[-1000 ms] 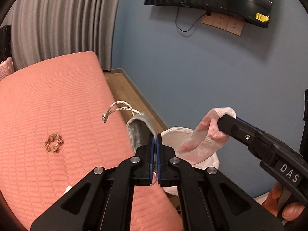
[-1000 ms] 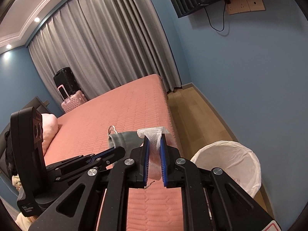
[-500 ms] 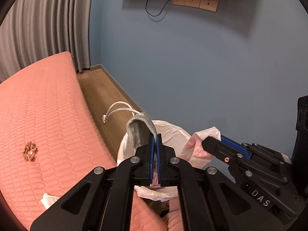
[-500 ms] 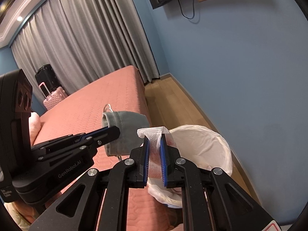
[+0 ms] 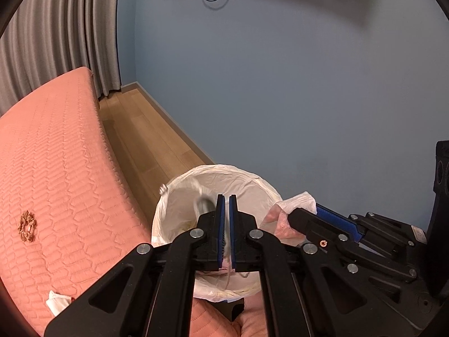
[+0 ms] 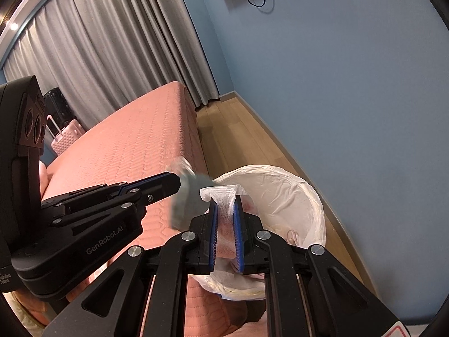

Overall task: Collect trash
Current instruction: 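Carry both items over the wastebasket and open both tools to drop them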

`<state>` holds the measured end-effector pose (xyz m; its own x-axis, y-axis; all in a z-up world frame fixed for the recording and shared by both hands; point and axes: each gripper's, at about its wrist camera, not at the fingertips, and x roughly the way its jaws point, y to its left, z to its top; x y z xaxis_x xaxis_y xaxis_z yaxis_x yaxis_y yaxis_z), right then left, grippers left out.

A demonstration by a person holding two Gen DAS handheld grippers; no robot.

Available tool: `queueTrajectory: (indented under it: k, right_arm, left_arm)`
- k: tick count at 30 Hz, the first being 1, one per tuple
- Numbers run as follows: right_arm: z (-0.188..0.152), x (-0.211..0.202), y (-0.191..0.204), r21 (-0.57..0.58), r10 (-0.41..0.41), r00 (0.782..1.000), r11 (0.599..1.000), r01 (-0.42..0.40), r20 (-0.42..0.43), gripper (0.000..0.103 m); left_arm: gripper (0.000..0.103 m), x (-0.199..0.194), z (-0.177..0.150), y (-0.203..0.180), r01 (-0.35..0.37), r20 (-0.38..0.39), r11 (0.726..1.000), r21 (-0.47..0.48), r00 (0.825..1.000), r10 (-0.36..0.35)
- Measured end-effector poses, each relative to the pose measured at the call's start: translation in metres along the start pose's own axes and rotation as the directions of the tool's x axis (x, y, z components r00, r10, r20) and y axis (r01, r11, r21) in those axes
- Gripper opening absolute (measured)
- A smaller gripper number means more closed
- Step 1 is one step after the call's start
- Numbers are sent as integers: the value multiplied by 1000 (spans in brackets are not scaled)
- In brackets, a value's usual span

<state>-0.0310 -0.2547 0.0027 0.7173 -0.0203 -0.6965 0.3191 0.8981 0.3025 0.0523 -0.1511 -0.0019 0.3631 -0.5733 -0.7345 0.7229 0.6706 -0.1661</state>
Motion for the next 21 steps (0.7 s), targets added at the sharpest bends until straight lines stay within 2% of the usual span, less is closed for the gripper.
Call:
queueTrajectory:
  k: [4,5,8,9,13,15,21]
  right_arm:
    - [-3,1,0,2,-3,1000,1000,3,-1,11]
    - [-3,1,0,2,-4,1000,1000,4,-1,12]
    - [-1,1,0,8,-9,1000,1000,9,5,15]
    - [-2,0,0,7,-8,1000,1000,8,6,15]
    - [-1,3,4,-1,-12,1000,1000,12,8,17]
    - [-1,2,6,-1,-13,1000,1000,13,12,22]
    - [0,2,11,1,-11,1000,1000,11,12,23]
  left_arm:
    - [5,5,0,8,-9,-23,999,-31,1000,8]
    - [14,6,0,10,-14,-25,999,-34,1000,13]
    - [53,2,-2,14,-48,-5,998,-47,999,48]
    - [57,-1,-2,15,-60,11,997,-52,998,60]
    - [57,-6,-5,25,-76,19,995,-67,997,78]
    - [57,-9,-7,29,-89,27,993,-74,996,91]
    - [57,-19,-10,37,-111,39,990,-90,993,115]
